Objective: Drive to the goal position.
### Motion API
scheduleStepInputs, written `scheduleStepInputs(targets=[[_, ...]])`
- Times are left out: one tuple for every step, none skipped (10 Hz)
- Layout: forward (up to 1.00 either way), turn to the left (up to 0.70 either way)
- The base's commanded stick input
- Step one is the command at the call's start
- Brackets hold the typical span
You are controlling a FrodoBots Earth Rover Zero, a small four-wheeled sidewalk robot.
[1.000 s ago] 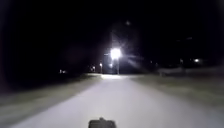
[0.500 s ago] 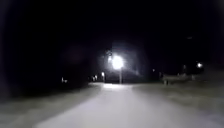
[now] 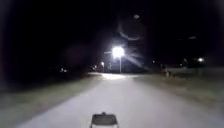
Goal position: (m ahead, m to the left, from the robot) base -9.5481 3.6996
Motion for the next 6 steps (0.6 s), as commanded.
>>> scheduleStepInputs(targets=[[0.0, 0.0], [0.0, 0.0], [0.0, 0.0], [0.0, 0.0], [0.0, 0.42], [0.0, 0.45]])
